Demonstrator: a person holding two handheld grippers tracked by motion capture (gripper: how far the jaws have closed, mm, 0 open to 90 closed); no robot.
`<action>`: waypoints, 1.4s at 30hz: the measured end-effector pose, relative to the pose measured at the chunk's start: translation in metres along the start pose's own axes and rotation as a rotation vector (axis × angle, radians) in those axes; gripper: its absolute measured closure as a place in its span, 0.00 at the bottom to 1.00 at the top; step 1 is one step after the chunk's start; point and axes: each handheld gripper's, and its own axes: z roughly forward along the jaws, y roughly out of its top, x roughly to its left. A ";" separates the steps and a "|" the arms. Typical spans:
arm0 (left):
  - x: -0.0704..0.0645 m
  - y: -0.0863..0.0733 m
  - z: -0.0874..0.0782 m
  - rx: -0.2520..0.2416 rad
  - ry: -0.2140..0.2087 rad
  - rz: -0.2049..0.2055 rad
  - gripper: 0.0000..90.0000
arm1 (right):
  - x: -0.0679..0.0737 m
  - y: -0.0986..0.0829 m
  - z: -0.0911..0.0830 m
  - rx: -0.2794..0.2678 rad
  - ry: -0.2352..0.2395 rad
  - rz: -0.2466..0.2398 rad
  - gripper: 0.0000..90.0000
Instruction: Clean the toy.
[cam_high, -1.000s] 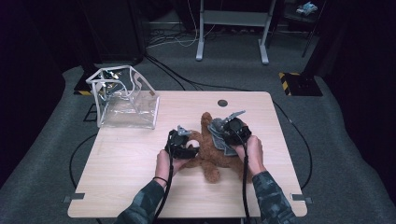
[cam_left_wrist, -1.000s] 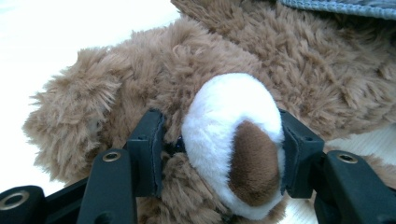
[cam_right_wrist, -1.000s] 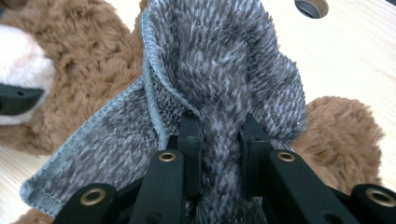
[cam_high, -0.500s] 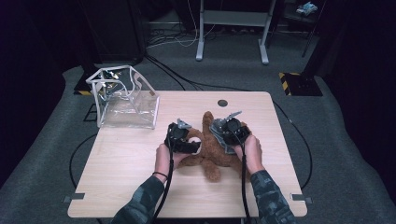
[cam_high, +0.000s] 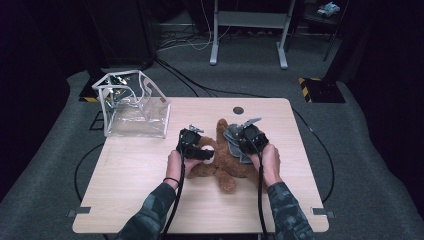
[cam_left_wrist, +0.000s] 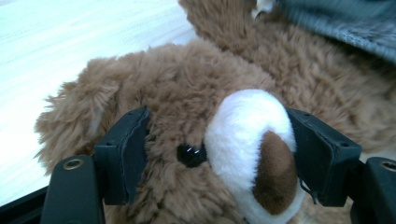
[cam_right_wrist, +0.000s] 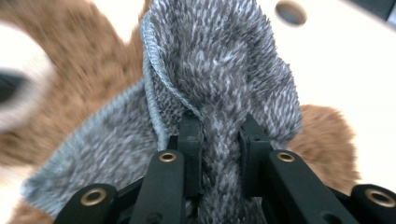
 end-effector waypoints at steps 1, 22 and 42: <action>0.000 0.000 0.000 0.000 0.000 0.000 0.29 | 0.000 0.000 0.000 0.000 0.000 0.000 0.84; -0.005 -0.007 0.008 -0.002 0.027 0.032 0.27 | 0.006 -0.004 -0.002 0.038 0.050 -0.069 0.83; -0.010 -0.007 0.012 -0.004 0.064 0.042 0.24 | 0.040 0.020 0.001 0.019 0.092 -0.099 0.81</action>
